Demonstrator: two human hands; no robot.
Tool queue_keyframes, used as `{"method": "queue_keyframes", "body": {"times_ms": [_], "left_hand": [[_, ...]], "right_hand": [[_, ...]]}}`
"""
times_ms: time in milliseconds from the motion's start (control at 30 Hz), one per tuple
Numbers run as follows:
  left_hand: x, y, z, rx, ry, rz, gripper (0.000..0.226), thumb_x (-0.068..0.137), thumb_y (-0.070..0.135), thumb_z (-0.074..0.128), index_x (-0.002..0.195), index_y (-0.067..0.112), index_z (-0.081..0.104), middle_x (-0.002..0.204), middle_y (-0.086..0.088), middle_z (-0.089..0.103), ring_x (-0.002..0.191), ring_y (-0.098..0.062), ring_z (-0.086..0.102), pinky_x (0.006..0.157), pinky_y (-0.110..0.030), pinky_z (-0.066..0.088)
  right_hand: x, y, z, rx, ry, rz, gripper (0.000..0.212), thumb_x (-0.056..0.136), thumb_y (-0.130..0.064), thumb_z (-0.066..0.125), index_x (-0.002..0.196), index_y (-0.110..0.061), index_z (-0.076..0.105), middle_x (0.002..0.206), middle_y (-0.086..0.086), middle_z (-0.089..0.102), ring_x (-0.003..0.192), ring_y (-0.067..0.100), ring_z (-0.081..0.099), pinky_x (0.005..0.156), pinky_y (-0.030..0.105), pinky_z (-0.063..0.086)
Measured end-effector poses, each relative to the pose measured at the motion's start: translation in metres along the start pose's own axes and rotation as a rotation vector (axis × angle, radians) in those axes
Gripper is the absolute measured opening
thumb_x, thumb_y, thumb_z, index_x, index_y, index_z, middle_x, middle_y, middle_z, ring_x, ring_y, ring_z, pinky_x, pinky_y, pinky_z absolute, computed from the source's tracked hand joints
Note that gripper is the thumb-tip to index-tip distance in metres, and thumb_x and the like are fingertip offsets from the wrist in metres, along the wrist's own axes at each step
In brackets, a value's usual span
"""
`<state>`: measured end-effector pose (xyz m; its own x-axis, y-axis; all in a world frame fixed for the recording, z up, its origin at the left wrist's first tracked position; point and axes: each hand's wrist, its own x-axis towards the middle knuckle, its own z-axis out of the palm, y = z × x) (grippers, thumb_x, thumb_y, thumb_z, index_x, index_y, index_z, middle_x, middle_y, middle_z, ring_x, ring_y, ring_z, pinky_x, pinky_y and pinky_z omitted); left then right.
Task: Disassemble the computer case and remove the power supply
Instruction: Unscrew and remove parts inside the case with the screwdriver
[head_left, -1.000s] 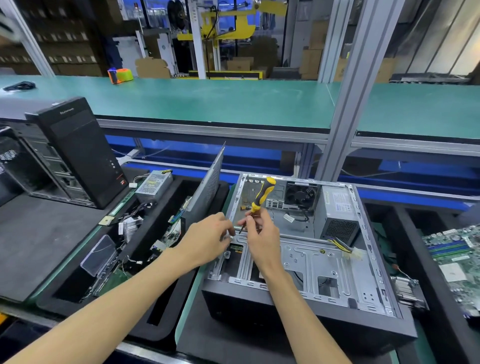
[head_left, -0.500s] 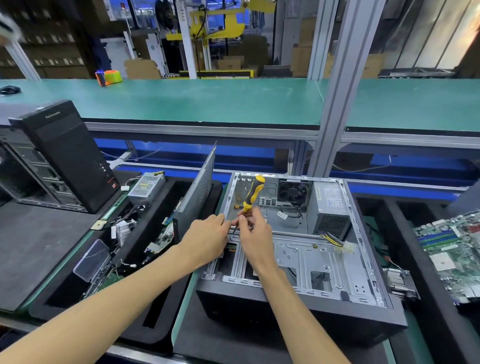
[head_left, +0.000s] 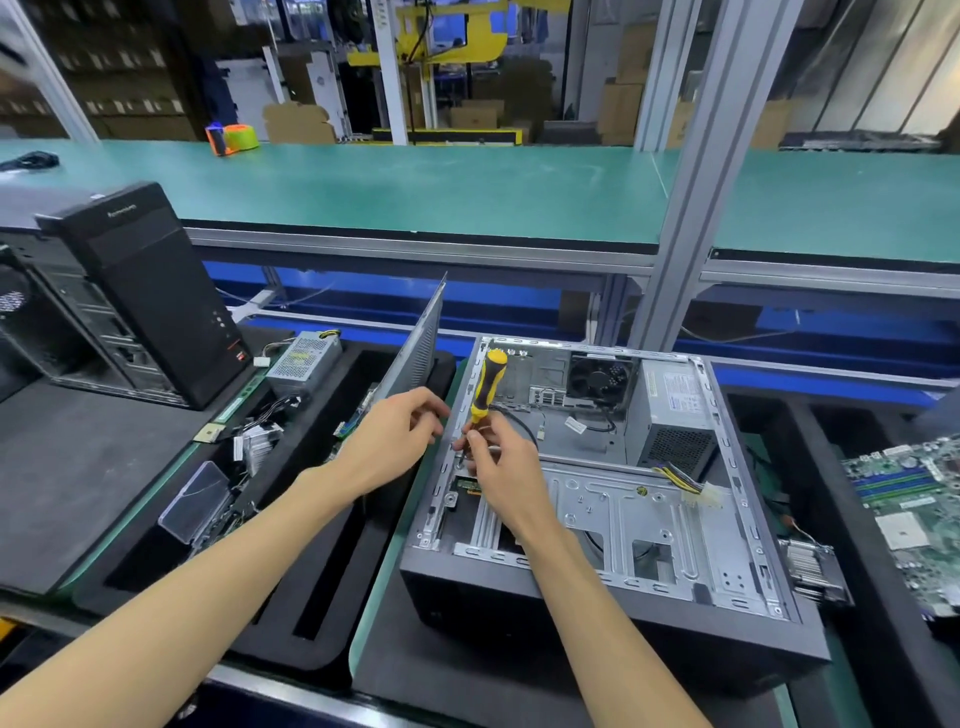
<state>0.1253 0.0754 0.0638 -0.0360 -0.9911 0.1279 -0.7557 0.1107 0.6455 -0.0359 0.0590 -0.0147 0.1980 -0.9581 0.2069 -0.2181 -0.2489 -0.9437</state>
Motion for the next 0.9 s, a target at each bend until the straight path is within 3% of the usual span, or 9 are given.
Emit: {"method": "queue_keyframes", "body": {"times_ms": [100,200,300,467,600,733,900], "left_hand": [[0.003,0.017,-0.009,-0.075,0.042,0.119,0.025,0.100,0.011,0.053,0.120,0.021,0.061,0.098,0.006,0.069,0.089,-0.007,0.066,0.084,-0.030,0.054],[0.005,0.033,-0.018,-0.068,-0.005,0.276,0.044,0.097,0.007,0.058,0.137,0.023,0.053,0.108,0.008,0.063,0.098,-0.003,0.062,0.082,-0.018,0.051],[0.009,0.043,-0.030,0.008,-0.112,0.364,0.060,0.095,0.005,0.062,0.148,0.027,0.044,0.124,0.010,0.056,0.110,-0.006,0.058,0.089,-0.022,0.052],[0.014,0.054,-0.045,0.268,-0.195,0.403,0.036,0.095,0.008,0.062,0.130,0.019,0.062,0.112,0.002,0.064,0.101,-0.014,0.062,0.094,-0.035,0.051],[0.014,0.063,-0.051,0.327,-0.236,0.368,0.034,0.096,0.012,0.063,0.128,0.021,0.062,0.117,0.003,0.067,0.104,-0.015,0.063,0.095,-0.036,0.052],[0.014,0.065,-0.052,0.343,-0.258,0.332,0.032,0.097,0.013,0.061,0.128,0.020,0.062,0.116,0.001,0.067,0.101,-0.019,0.064,0.092,-0.039,0.052],[0.014,0.066,-0.055,0.321,-0.242,0.328,0.031,0.096,0.013,0.062,0.125,0.023,0.063,0.108,0.009,0.065,0.097,-0.013,0.063,0.090,-0.036,0.053]], "right_hand": [[-0.002,-0.003,0.000,-0.060,-0.019,-0.073,0.011,0.103,-0.029,0.049,0.104,-0.035,0.058,0.091,-0.011,0.073,0.089,0.004,0.070,0.080,0.035,0.058],[-0.001,-0.004,0.001,-0.114,-0.032,-0.113,0.011,0.104,-0.027,0.050,0.108,-0.030,0.059,0.095,-0.005,0.071,0.088,0.005,0.067,0.078,0.031,0.056],[0.000,-0.002,-0.003,-0.117,-0.050,-0.110,0.012,0.104,-0.022,0.051,0.108,-0.026,0.061,0.097,-0.003,0.070,0.091,0.005,0.066,0.078,0.025,0.053],[0.000,-0.005,-0.003,-0.128,-0.088,-0.107,0.016,0.104,-0.025,0.050,0.103,-0.040,0.058,0.098,-0.003,0.069,0.087,0.004,0.065,0.071,0.013,0.044],[-0.003,-0.004,-0.002,-0.083,-0.089,-0.109,0.015,0.103,-0.029,0.050,0.100,-0.042,0.058,0.097,-0.008,0.071,0.085,0.009,0.067,0.071,0.026,0.053],[-0.003,-0.004,0.001,-0.079,-0.102,-0.100,0.016,0.103,-0.028,0.050,0.100,-0.041,0.059,0.095,-0.010,0.071,0.092,0.009,0.068,0.081,0.041,0.058],[-0.004,-0.006,-0.001,-0.054,-0.064,-0.100,0.019,0.101,-0.033,0.049,0.101,-0.049,0.059,0.096,-0.012,0.070,0.089,0.013,0.068,0.080,0.046,0.057]]}}
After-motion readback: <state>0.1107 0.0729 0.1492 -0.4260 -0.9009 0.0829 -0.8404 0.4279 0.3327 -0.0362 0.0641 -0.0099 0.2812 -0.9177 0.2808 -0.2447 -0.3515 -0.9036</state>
